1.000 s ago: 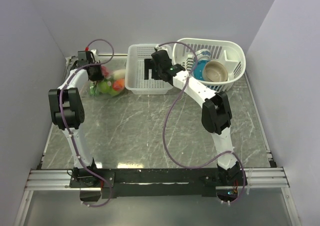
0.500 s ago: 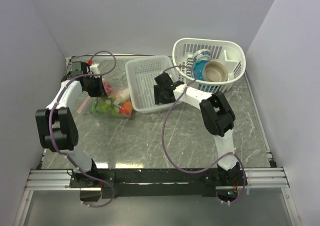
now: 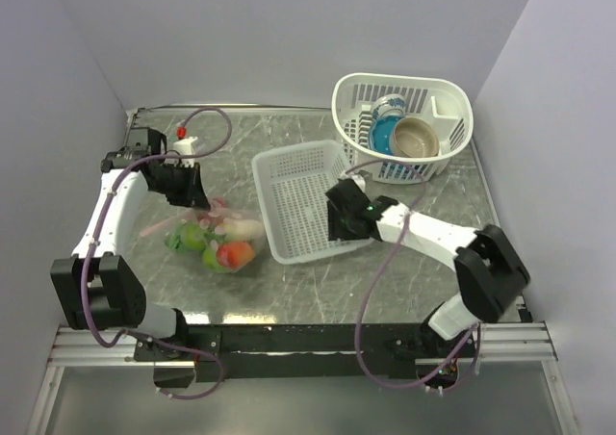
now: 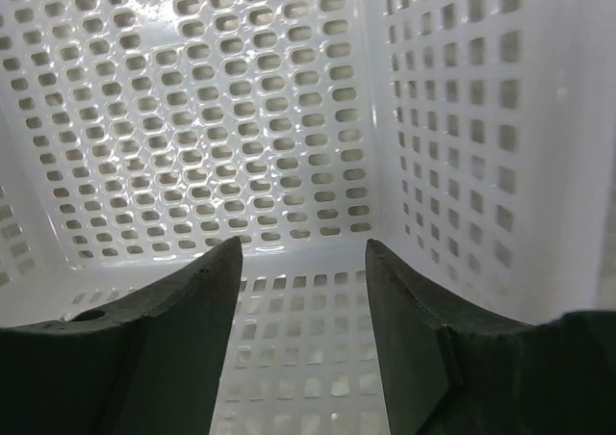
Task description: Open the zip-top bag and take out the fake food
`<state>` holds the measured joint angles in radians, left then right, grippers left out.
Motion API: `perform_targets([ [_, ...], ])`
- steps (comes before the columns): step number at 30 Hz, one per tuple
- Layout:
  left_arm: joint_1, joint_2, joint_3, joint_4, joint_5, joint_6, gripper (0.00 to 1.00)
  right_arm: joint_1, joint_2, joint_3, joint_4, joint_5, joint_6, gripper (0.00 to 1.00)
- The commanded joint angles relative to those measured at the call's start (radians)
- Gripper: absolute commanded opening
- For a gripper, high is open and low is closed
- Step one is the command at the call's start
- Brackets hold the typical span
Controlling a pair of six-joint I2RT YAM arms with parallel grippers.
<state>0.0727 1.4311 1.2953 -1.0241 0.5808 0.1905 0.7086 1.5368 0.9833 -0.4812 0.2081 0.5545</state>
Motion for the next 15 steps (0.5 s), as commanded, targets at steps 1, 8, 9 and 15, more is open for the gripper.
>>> perform_targets([
  [1,-0.053,-0.047,-0.022,-0.008,0.096,0.053,0.17,0.002,-0.107,-0.087,-0.042,0.051,0.067,0.62],
  [8,-0.06,-0.06,-0.033,0.08,-0.073,0.072,0.81,0.02,-0.159,0.012,-0.106,0.08,0.068,0.79],
  [9,-0.038,-0.067,-0.027,0.096,-0.117,0.072,0.87,0.026,-0.161,0.027,-0.111,0.082,0.068,0.81],
  [15,0.161,-0.008,0.013,0.197,-0.154,0.099,0.91,0.072,-0.162,0.109,-0.123,0.102,0.059,0.82],
])
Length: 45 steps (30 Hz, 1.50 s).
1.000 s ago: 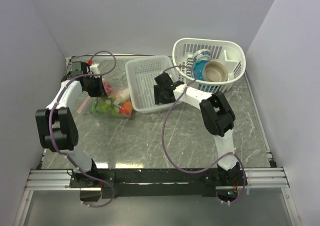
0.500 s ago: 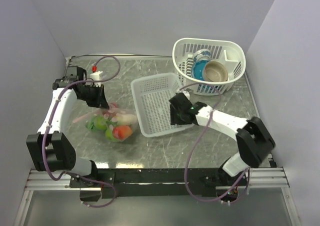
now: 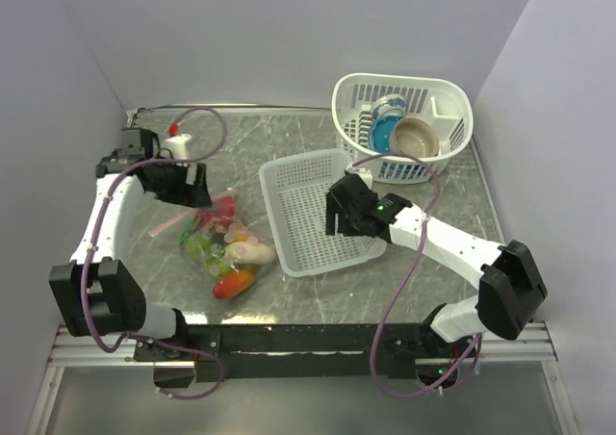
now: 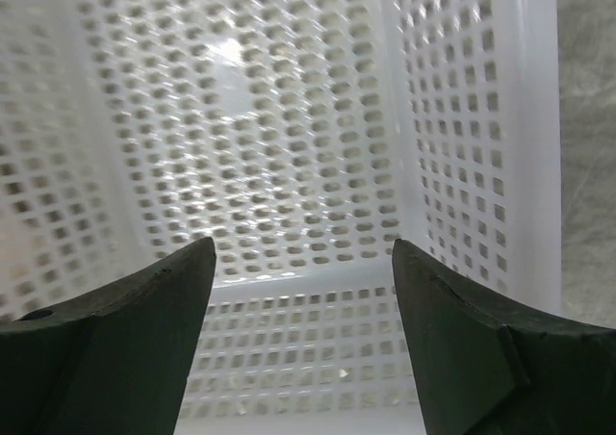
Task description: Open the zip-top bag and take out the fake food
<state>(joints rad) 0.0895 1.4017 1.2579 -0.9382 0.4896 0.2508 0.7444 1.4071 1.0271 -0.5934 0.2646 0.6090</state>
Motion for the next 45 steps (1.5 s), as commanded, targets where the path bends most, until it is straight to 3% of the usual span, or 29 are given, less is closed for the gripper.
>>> perform_targets([
  [1,0.166,0.045,0.038,0.121,-0.078,0.048,0.91,0.044,-0.036,0.067,-0.008,0.051,0.005,0.82],
  [8,0.222,0.261,-0.077,0.174,-0.085,0.165,0.79,0.067,-0.042,0.056,0.018,0.058,0.005,0.83],
  [12,0.223,0.283,-0.111,0.266,-0.073,0.163,0.79,0.072,-0.057,0.042,0.033,0.051,0.006,0.84],
  [15,0.225,0.325,-0.071,0.227,-0.004,0.195,0.77,0.073,-0.077,0.031,0.041,0.05,0.005,0.84],
  [18,0.225,0.382,-0.029,0.141,0.078,0.245,0.69,0.073,-0.083,0.031,0.035,0.058,0.002,0.84],
  [21,0.227,0.421,-0.012,0.063,0.138,0.291,0.49,0.073,-0.08,0.037,0.026,0.074,-0.002,0.84],
  [22,0.228,0.436,-0.009,0.044,0.151,0.321,0.33,0.073,-0.079,0.042,0.024,0.079,-0.005,0.84],
  [24,0.231,0.456,0.006,-0.013,0.165,0.346,0.18,0.073,-0.076,0.045,0.026,0.084,-0.008,0.84],
  [25,0.233,0.47,0.012,-0.026,0.174,0.363,0.04,0.073,-0.073,0.048,0.026,0.085,-0.008,0.84],
  [26,0.239,0.476,0.021,-0.046,0.181,0.37,0.01,0.072,-0.071,0.05,0.029,0.084,-0.008,0.84],
  [32,0.248,0.424,0.144,-0.143,0.26,0.369,0.01,0.072,-0.05,0.065,0.05,0.067,-0.006,0.84],
  [39,0.248,0.365,0.486,-0.346,0.405,0.36,0.01,0.073,-0.056,0.076,0.067,0.065,-0.003,0.84],
  [45,0.205,0.309,0.635,-0.433,0.455,0.326,0.01,0.073,-0.066,0.071,0.112,0.05,-0.018,0.84],
])
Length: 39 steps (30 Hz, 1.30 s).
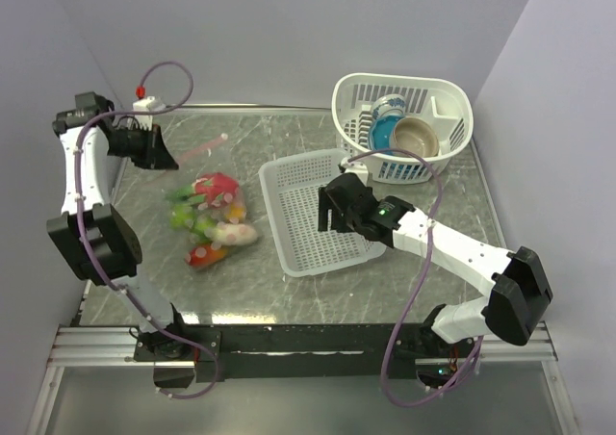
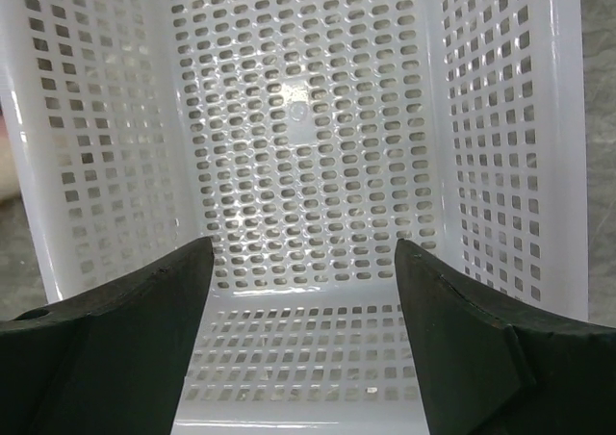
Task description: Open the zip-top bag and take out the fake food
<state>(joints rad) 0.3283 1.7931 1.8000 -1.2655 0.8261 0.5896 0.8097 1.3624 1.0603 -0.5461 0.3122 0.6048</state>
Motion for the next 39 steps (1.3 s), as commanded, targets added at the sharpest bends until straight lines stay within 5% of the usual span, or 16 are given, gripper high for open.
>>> perform_targets([
  [1,-0.069,-0.115,0.102,-0.107,0.116,-0.022,0.01,0.008,-0.022,0.043,0.095,-0.014,-0.023,0.84],
  [7,-0.299,-0.293,0.105,-0.107,0.027,-0.066,0.01,0.008,-0.065,0.006,0.378,-0.157,-0.2,0.91],
  [16,-0.321,-0.44,-0.004,-0.107,-0.036,-0.054,0.01,0.0,-0.174,-0.235,0.966,-0.421,-0.461,0.96],
  [25,-0.321,-0.495,-0.08,-0.11,-0.087,-0.036,0.01,-0.006,-0.059,-0.289,1.264,-0.659,-0.415,0.98],
  [39,-0.367,-0.566,-0.154,-0.11,-0.128,-0.027,0.01,-0.032,0.156,-0.137,1.42,-0.792,-0.297,0.91],
])
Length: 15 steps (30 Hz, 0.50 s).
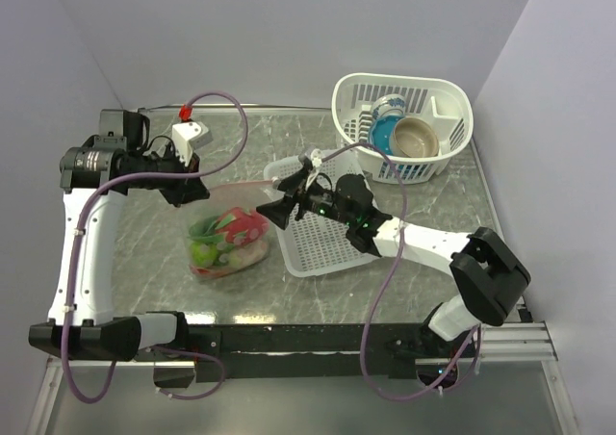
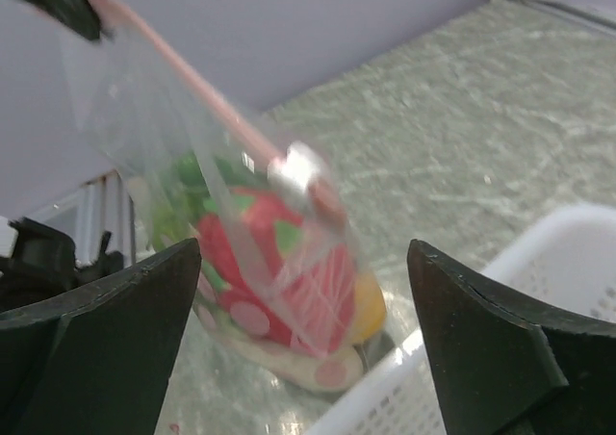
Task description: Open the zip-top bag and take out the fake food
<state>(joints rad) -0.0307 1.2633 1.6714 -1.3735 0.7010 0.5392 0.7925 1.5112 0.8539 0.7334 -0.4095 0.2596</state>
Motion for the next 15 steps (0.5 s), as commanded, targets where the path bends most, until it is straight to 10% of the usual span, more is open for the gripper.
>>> perform_targets([
  [1,-0.008,-0.038,-0.035,-0.002,-0.005,0.028,0.01,-0.018,0.015,0.077,0.146,-0.092,0.047,0.76],
  [7,-0.009,-0.033,-0.042,0.001,0.008,0.033,0.01,-0.032,0.05,0.162,0.063,-0.268,0.061,0.13],
  [15,-0.066,0.074,0.109,0.022,0.081,-0.022,0.66,-0.03,0.021,0.169,-0.011,-0.268,0.047,0.05],
])
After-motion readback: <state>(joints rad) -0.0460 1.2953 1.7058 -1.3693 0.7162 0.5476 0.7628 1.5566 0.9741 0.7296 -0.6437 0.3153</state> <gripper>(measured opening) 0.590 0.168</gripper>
